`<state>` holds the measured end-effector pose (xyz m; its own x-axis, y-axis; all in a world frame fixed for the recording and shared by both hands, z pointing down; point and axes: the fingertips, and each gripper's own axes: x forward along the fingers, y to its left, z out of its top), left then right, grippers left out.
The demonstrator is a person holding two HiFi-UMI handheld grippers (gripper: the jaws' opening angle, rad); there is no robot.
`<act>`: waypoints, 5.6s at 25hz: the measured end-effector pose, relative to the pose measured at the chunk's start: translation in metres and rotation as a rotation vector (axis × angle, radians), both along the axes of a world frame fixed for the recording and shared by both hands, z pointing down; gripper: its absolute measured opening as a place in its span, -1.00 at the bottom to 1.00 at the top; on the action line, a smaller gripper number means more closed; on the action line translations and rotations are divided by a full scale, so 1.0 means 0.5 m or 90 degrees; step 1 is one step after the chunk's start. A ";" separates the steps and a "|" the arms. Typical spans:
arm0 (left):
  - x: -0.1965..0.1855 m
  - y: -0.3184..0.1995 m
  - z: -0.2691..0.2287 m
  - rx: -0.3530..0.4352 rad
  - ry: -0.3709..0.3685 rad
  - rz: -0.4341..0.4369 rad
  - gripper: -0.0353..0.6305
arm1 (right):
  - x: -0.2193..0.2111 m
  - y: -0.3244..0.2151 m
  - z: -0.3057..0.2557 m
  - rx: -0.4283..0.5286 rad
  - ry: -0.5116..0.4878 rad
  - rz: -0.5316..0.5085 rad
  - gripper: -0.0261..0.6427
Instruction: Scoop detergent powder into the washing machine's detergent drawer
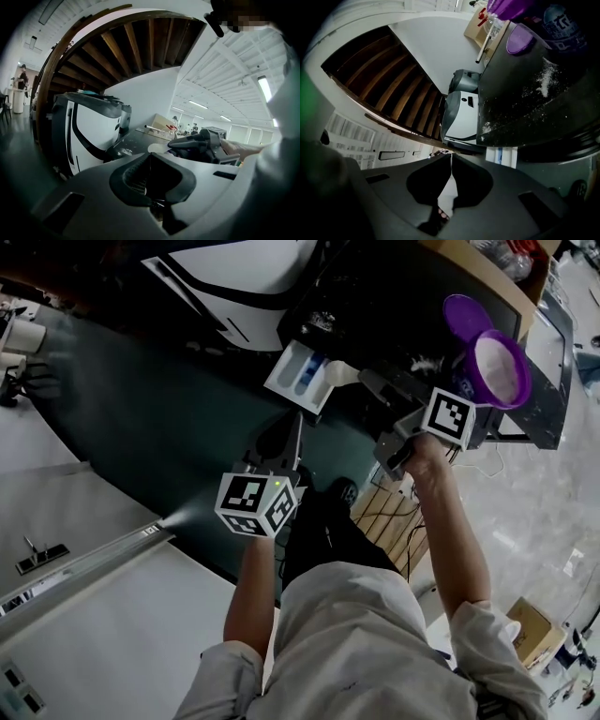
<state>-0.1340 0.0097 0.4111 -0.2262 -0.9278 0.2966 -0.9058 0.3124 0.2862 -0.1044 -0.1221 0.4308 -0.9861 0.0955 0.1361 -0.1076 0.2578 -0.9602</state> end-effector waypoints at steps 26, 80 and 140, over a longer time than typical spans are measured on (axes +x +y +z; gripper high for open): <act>-0.078 -0.024 0.187 -0.034 0.039 0.025 -0.83 | -0.060 0.038 0.191 0.166 0.042 -0.033 -0.89; -0.110 -0.025 0.233 -0.045 0.062 0.039 -0.83 | -0.111 0.070 0.288 0.711 0.174 -0.228 -0.89; -0.103 -0.012 0.217 -0.040 0.050 0.034 -0.83 | -0.123 0.098 0.223 1.230 0.220 -0.257 -0.89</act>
<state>-0.1855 0.0038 0.5196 -0.1503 -0.9172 0.3691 -0.8971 0.2834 0.3391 -0.1659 -0.0730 0.5421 -0.8640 -0.2140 0.4557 0.1260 0.7845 0.6072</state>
